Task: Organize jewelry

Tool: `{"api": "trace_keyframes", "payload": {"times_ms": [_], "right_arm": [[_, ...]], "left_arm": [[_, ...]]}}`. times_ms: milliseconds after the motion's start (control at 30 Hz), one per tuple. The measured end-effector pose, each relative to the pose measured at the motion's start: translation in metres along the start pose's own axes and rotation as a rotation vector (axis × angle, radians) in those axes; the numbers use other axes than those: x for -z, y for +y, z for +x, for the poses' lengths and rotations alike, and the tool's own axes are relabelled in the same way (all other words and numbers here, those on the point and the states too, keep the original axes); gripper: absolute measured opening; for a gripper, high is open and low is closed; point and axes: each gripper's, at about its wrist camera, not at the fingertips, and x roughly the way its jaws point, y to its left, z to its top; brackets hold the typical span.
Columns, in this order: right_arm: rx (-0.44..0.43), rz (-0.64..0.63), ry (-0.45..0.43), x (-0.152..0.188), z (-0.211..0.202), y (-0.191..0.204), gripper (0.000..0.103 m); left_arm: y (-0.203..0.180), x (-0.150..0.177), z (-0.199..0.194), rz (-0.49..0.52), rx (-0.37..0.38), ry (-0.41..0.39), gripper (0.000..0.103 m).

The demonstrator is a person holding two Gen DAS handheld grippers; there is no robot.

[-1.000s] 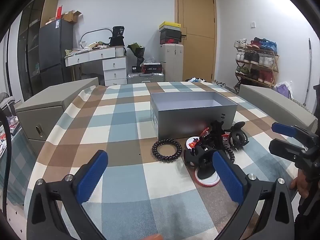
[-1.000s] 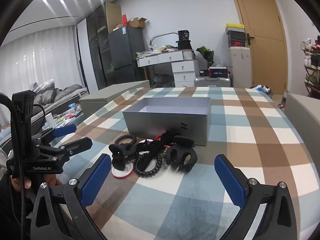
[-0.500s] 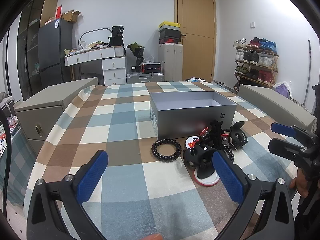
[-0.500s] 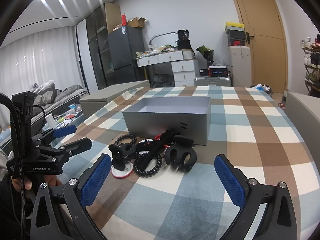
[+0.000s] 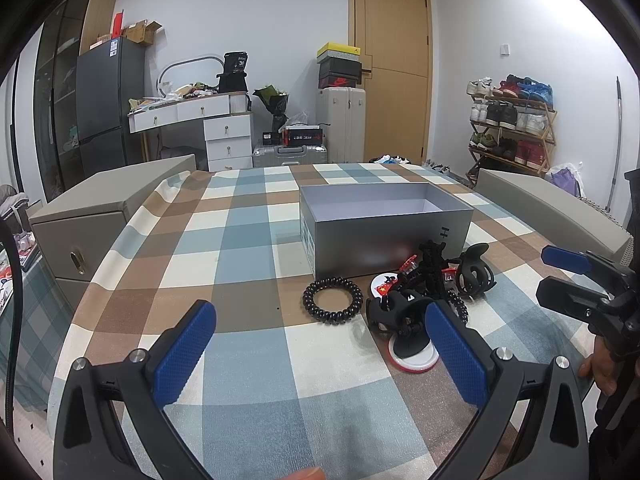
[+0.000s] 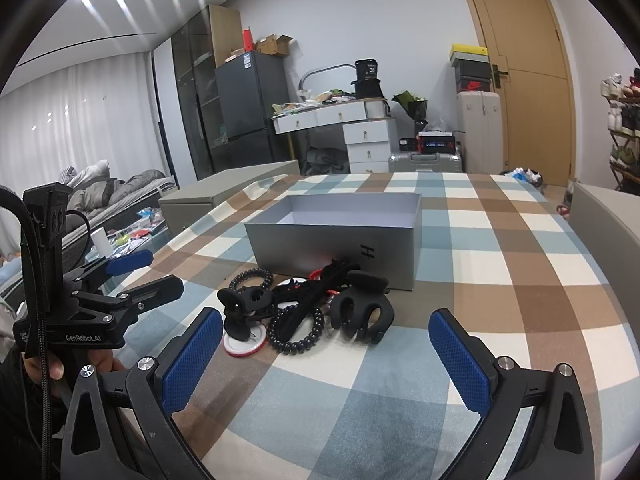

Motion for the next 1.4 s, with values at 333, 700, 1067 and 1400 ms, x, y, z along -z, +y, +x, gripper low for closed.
{"api": "trace_keyframes", "payload": {"times_ms": [333,700,1067,1400], "right_arm": [[-0.001,0.001,0.0,-0.0001,-0.0003,-0.0001,0.103],[-0.004,0.002,0.001,-0.0005,-0.0008,0.0,0.103],[-0.003,0.005,0.004,0.0023,0.0025,-0.0008,0.103],[-0.002,0.007,0.003,0.0015,0.0021,-0.0036,0.103]], "left_arm": [[0.0002,-0.0001,0.0,-0.001,0.0,0.0,0.102],[-0.0017,0.0002,-0.0021,-0.001,0.001,0.0,0.102],[-0.0048,0.0002,-0.0026,0.001,0.004,0.005,0.102],[-0.0038,-0.0002,-0.0022,-0.002,0.006,0.004,0.102]]}}
